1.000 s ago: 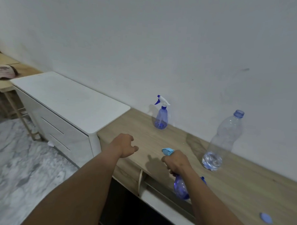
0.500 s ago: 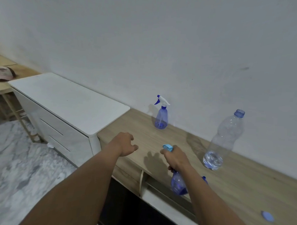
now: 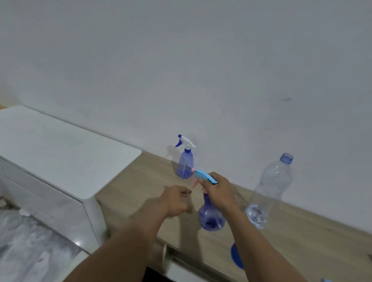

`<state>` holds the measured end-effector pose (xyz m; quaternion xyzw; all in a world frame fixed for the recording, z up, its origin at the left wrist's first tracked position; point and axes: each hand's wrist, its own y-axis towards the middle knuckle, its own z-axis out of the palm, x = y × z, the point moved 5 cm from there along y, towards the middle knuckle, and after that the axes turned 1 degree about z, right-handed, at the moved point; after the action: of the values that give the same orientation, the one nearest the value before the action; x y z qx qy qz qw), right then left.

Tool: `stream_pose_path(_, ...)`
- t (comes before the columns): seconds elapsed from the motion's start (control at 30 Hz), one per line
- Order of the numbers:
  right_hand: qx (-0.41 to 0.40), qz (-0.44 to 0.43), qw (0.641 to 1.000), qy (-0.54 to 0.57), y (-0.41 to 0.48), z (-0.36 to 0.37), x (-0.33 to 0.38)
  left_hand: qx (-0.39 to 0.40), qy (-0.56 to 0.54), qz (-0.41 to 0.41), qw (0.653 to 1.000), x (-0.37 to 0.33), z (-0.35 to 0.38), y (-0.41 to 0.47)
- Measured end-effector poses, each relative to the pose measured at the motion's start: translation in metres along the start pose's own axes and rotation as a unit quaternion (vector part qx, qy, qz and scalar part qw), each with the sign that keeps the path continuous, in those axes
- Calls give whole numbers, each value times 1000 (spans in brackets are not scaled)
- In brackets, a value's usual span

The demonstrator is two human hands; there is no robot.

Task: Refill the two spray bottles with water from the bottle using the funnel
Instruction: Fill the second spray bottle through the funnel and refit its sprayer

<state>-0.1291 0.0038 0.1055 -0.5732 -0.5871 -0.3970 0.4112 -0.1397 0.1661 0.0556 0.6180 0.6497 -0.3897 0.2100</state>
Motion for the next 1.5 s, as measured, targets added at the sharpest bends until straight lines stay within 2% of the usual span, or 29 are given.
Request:
stream_pose_path(0.27,-69,-15,997,37,65,-10,-4,69,-161,27,984,-9,20,83)
stream_pose_path(0.47,-124,-8,992,7,124,-13,-31,87,-164,46,982,-19,33,149)
stream_pose_path(0.6,-132,24,991,-27,161,-12,-58,47,-82,88,992,-8,40,200)
stream_pose_path(0.7,-140,58,987,-52,179,-14,-75,62,-66,86,992,1,53,227)
stream_pose_path(0.93,-146,78,982,-93,207,-8,-90,21,-86,67,994,16,74,261)
stream_pose_path(1.07,-140,95,979,-111,204,-6,-92,17,-53,73,996,13,74,262)
stream_pose_path(1.27,-137,120,969,-166,170,-17,-76,-31,-7,91,995,23,65,242)
stream_pose_path(1.5,-92,140,940,-299,108,-30,-58,11,67,132,989,4,58,197)
